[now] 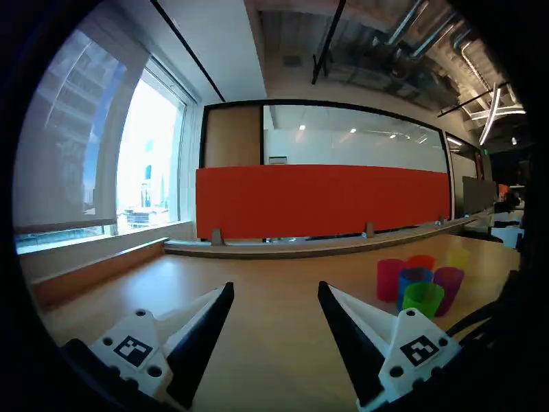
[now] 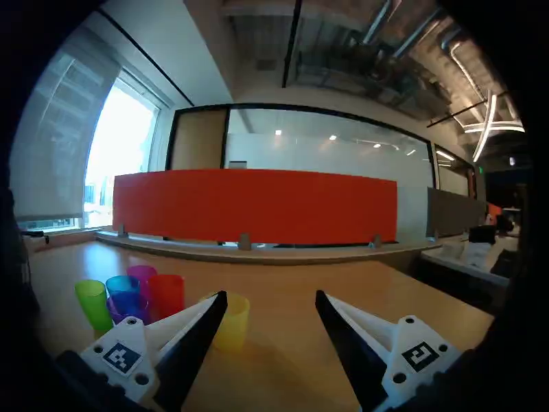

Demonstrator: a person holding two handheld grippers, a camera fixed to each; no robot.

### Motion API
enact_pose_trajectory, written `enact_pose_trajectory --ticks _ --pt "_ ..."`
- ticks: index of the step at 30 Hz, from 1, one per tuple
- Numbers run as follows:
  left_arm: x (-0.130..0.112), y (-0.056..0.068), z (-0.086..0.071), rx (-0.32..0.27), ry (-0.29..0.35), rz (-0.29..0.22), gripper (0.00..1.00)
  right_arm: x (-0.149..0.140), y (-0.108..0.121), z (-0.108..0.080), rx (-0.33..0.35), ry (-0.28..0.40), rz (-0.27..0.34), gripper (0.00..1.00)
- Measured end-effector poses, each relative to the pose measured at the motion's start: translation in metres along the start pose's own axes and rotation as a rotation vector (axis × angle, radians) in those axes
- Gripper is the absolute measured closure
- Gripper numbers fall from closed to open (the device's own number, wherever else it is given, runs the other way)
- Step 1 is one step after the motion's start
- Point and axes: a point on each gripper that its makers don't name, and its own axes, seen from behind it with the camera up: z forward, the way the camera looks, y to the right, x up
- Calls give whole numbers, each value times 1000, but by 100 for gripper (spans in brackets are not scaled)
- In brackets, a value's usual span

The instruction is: Pour water

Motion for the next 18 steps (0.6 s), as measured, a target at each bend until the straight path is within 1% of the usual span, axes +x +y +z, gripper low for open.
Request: enact_pose_trajectory --ticks 3,9,15,18 --pt "7 7 1 -9 1 -7 10 12 -3 1 2 20 -12 0" --pt "20 18 2 -46 -9 -24 10 30 -8 2 21 28 -6 0" --pt "25 21 6 -68 -45 -31 10 47 -4 3 18 32 7 0" --pt "28 23 7 -80 -54 -23 10 52 -3 4 21 25 11 0"
